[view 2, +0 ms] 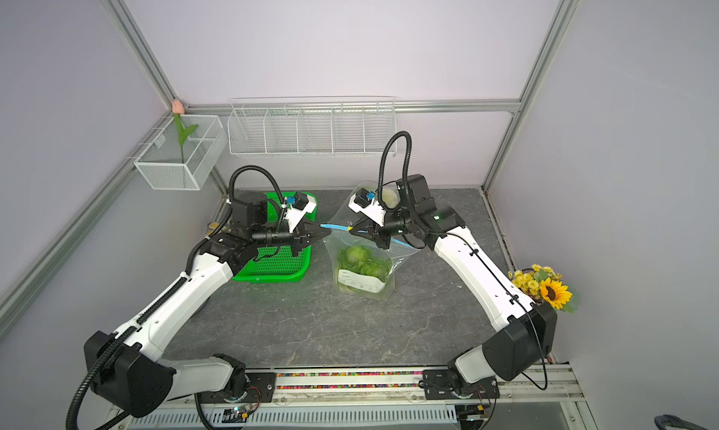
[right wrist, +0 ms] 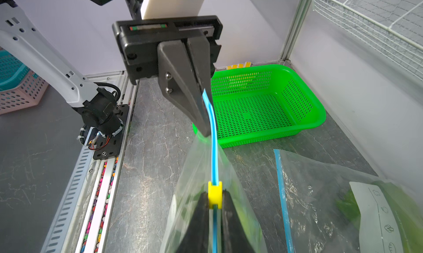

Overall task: Open the zip-top bag and take out the chinese cabbages
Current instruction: Unzip the zipper on the zipper food storage bag.

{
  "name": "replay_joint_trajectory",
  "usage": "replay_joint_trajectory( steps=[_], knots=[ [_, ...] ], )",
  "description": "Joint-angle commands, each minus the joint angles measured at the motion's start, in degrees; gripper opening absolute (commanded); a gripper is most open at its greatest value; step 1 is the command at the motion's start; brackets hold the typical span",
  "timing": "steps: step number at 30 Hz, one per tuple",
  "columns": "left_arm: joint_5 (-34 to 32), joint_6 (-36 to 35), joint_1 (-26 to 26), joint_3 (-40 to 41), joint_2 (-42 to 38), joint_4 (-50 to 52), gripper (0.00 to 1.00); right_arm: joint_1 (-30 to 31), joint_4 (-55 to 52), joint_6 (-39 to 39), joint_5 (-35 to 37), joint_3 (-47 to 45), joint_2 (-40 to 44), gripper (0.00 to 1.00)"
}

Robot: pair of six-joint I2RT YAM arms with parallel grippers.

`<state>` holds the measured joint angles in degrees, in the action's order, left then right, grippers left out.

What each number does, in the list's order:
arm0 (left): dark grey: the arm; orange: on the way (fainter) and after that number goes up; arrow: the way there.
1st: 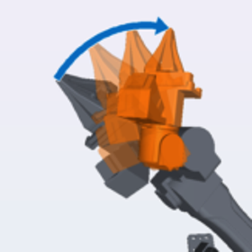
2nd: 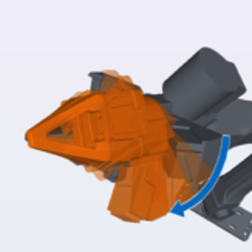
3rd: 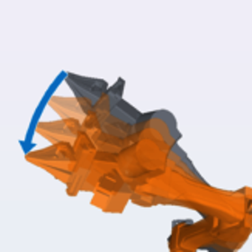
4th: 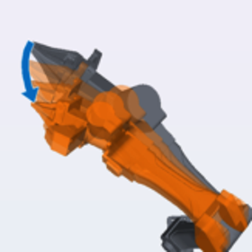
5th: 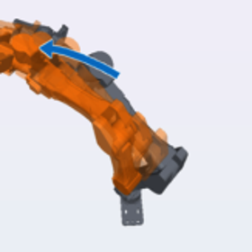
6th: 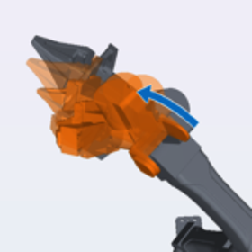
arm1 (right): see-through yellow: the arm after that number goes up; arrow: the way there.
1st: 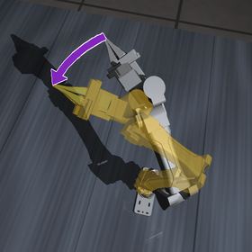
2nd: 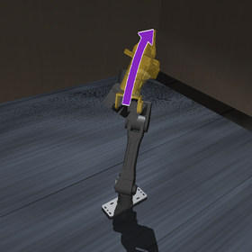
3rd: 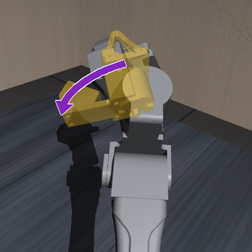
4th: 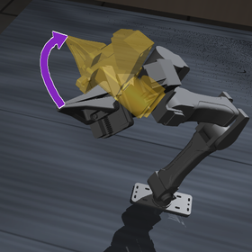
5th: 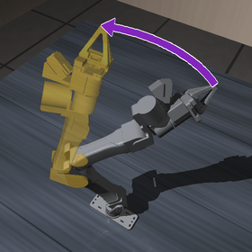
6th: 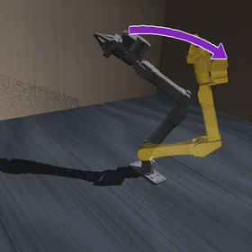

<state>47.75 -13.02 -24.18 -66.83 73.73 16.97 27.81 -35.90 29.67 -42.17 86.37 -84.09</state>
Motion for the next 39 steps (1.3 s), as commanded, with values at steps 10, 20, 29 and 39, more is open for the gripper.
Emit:
replay_joint_trajectory(
  steps=[10, 20, 29, 39],
  knots=[
    [-3.53, 2.64, 6.90, 2.84, -2.43, -2.96, 0.00, -3.52, -6.65, 2.51, 4.69, -5.52, 8.67, 0.13],
    [-3.53, 4.47, 7.40, 1.88, 0.42, -5.98, 0.00, -7.07, -8.61, 1.09, 8.09, -12.36, 17.54, 0.14],
    [-3.54, 4.61, 7.76, 2.24, 1.55, -6.78, 0.00, -8.82, -10.28, 0.90, 10.66, -15.00, 21.98, 0.15],
    [3.52, 0.54, 7.75, 3.02, 1.98, -8.34, 0.00, -9.08, -10.77, 1.09, 8.37, -13.72, 21.57, 0.15]
  ],
)
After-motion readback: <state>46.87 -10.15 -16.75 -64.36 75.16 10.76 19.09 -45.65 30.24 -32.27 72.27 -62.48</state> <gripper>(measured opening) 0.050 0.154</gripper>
